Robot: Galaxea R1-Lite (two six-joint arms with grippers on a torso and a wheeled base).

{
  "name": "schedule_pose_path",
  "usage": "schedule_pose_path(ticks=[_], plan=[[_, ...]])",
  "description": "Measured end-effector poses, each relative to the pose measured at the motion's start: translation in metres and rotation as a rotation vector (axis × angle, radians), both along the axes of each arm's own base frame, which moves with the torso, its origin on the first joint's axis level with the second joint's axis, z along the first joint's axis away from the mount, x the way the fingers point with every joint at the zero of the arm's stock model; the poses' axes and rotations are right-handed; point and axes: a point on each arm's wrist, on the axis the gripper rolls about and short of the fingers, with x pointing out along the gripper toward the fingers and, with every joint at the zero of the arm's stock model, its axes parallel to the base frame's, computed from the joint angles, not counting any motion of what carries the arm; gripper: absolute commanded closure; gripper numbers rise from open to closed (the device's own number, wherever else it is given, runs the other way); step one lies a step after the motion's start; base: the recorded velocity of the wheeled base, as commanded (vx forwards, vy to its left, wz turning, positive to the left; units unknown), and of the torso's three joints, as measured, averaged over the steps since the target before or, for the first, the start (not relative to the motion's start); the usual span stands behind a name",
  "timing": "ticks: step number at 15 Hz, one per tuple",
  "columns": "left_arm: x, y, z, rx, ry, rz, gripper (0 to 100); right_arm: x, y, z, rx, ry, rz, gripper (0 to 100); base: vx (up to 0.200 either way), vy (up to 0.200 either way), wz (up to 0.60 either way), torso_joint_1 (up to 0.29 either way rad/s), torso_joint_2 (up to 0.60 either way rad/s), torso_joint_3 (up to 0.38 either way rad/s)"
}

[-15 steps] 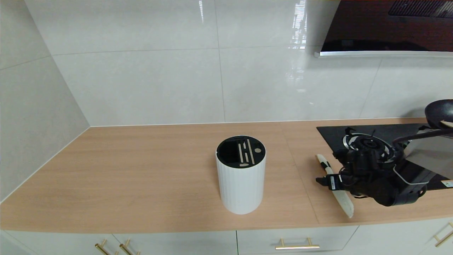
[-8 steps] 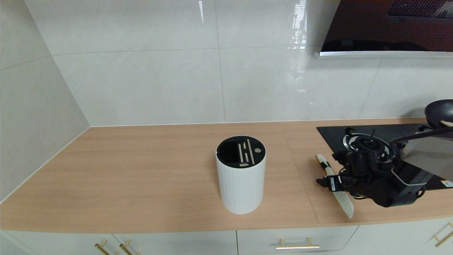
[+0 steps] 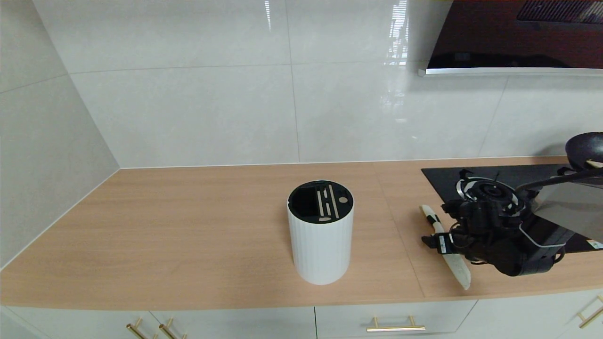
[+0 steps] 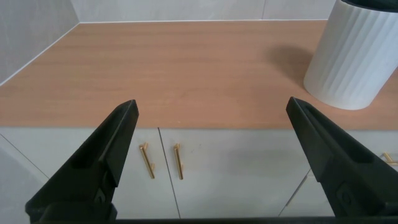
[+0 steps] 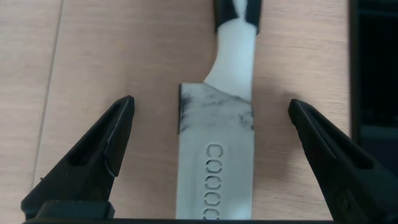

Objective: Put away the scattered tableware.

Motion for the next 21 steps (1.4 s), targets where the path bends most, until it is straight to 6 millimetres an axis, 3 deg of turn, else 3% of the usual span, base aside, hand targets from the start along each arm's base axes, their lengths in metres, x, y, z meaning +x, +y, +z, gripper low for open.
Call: schedule_pose_path(ticks=[11, 12, 21], plan=[[0.0000, 0.0000, -0.0001, 0.000, 0.000, 0.000, 0, 0.0033, -0.0001, -0.0048, -0.011, -0.008, -0.012, 0, 0.000, 0.000, 0.00, 0.000, 0.00, 0.000], [0.0000, 0.0000, -0.0001, 0.000, 0.000, 0.000, 0, 0.0033, -0.0001, -0.0052, -0.010, -0.007, -0.012, 100, 0.000, 0.000, 0.00, 0.000, 0.00, 0.000], [0.0000, 0.0000, -0.0001, -0.001, 0.000, 0.000, 0, 0.0029, 0.0004, -0.0078, -0.011, -0.005, -0.011, 100, 0.000, 0.000, 0.00, 0.000, 0.00, 0.000]])
